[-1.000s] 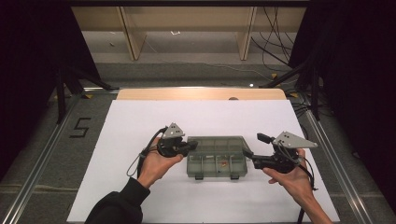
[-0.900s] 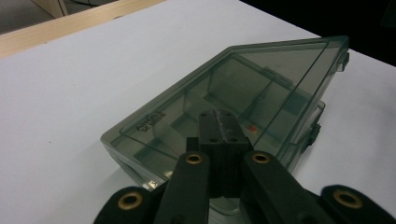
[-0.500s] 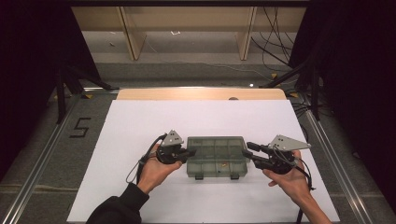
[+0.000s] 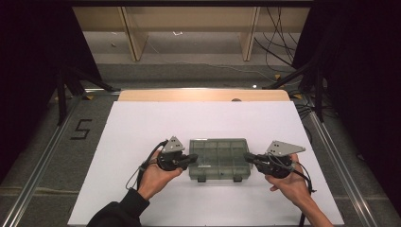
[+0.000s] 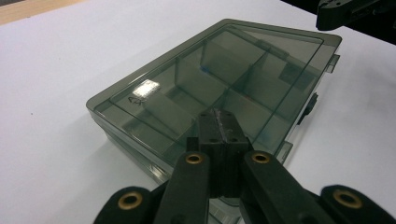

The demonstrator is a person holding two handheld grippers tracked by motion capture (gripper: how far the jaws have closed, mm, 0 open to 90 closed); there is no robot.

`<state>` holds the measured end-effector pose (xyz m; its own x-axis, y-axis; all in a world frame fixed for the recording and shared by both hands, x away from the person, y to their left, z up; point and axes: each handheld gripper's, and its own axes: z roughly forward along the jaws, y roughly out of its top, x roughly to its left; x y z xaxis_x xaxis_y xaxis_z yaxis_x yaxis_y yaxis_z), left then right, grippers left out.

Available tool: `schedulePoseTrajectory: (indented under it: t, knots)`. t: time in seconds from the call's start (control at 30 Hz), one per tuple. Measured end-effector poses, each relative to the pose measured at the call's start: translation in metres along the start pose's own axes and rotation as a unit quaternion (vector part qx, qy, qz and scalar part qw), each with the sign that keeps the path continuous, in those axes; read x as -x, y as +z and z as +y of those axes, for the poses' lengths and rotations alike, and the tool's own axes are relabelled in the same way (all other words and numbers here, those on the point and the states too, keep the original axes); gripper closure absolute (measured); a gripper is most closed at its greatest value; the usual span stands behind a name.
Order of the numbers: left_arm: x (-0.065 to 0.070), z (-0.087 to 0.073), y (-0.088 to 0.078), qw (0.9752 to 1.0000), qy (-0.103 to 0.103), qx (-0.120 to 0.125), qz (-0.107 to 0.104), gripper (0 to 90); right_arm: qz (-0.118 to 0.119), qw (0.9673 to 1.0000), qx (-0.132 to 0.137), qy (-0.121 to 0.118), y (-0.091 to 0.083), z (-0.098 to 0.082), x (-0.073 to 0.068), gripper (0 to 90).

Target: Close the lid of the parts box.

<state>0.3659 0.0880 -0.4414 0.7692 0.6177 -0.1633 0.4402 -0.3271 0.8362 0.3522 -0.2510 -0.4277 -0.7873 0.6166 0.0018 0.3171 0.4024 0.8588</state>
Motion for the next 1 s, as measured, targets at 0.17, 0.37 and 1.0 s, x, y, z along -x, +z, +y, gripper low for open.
schedulePoseTrajectory:
  t: [0.17, 0.37, 1.0]
  knots:
    - [0.001, -0.004, 0.0, 1.0, -0.001, -0.005, 0.003, 89.9, -0.002, 0.9999, -0.007, -0.011, 0.003, -0.003, 0.001, 89.0]
    - [0.001, -0.007, 0.001, 0.9999, 0.003, -0.01, 0.0, 89.9, 0.001, 0.9996, -0.024, -0.013, 0.007, -0.006, 0.0, 89.0]
    - [0.002, -0.016, 0.005, 0.9997, 0.008, -0.022, -0.001, 89.8, -0.001, 0.9982, -0.052, -0.031, 0.015, -0.013, 0.0, 88.6]
